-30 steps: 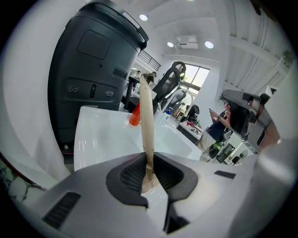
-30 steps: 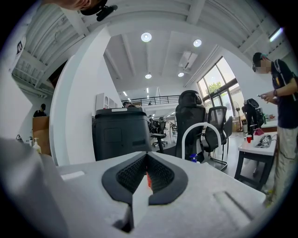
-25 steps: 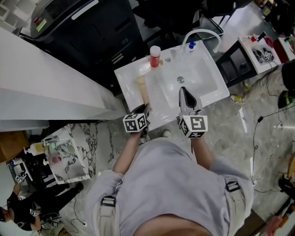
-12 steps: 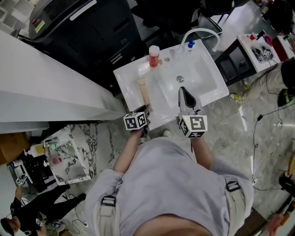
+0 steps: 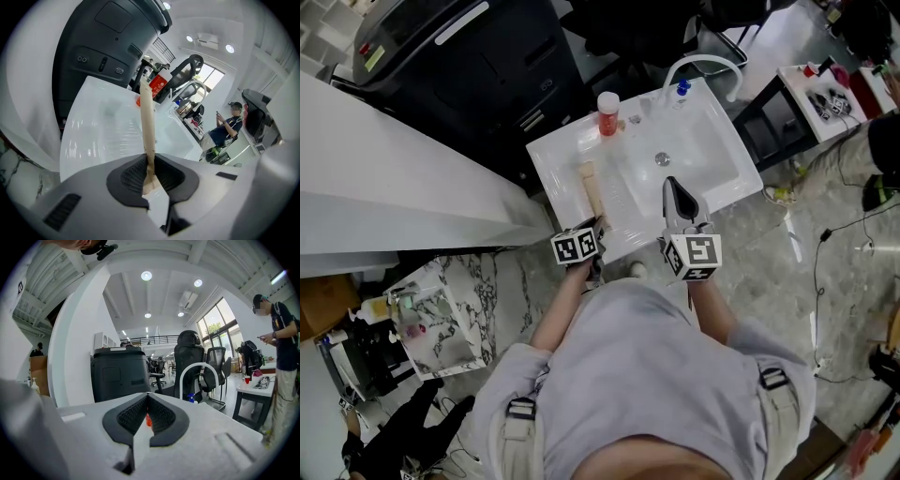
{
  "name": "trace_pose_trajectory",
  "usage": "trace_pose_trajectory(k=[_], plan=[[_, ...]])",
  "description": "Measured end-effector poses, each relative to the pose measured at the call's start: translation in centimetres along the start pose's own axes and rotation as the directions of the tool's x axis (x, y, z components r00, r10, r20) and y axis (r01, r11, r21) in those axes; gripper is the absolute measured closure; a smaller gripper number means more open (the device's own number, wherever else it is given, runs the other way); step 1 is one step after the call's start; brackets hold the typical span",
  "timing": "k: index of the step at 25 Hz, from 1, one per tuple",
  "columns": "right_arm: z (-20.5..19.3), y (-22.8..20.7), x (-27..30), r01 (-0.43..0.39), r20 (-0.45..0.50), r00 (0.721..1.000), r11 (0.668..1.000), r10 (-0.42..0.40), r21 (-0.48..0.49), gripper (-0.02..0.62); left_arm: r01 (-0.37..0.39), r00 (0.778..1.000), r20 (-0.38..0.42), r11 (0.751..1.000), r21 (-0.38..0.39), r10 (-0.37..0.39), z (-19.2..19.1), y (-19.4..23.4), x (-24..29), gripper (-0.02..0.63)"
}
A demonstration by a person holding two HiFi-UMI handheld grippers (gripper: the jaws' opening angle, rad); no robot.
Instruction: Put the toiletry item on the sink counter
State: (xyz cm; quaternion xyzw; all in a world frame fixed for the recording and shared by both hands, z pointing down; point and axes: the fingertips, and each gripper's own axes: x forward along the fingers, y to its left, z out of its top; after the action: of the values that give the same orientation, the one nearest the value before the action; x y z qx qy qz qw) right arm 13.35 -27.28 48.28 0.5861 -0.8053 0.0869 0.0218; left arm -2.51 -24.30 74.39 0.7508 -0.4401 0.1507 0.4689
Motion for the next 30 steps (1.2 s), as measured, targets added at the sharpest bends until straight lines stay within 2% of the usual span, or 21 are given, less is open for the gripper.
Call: trace_pose_trajectory(k=[7,15,18,22,30], plan=[[-0.1,-0.1,-0.2,0.003,0.0,1.0,1.0,-0.003,-0.002,0.597,0.0,1.0,-0.012,0.999,-0.045,-0.001,-0.5,0.7,0.6,0.561],[-0.1,-0.2,-0.2,-0.001,-0.003,1.0,1.0,0.0,-0.001,0.597,0.009,1.0,-0.01,0.998,-0.063,-0.009,-0.4,0.5,0.5,0.56],[-0.1,-0.2,-0.3,-0.002,-0.003,1.0,1.0,0.002,0.002,0.597,-0.004,1.0,-0.007,0.999,-0.046,0.004,-0.3,0.5,0.4,0.558],[-0.1,-0.2,-0.3,-0.005,-0.002,1.0,1.0,0.005,0.005,0.597,-0.048,0.999,0.001,0.999,-0.002,0.048,0.0,0.8,0.1,0.522],[-0.2,0.2,-0.5,-0.011,-0.003,1.0,1.0,0.011,0.01,0.597,-0.061,0.998,0.027,0.998,-0.01,0.061,0.4,1.0,-0.9,0.52]])
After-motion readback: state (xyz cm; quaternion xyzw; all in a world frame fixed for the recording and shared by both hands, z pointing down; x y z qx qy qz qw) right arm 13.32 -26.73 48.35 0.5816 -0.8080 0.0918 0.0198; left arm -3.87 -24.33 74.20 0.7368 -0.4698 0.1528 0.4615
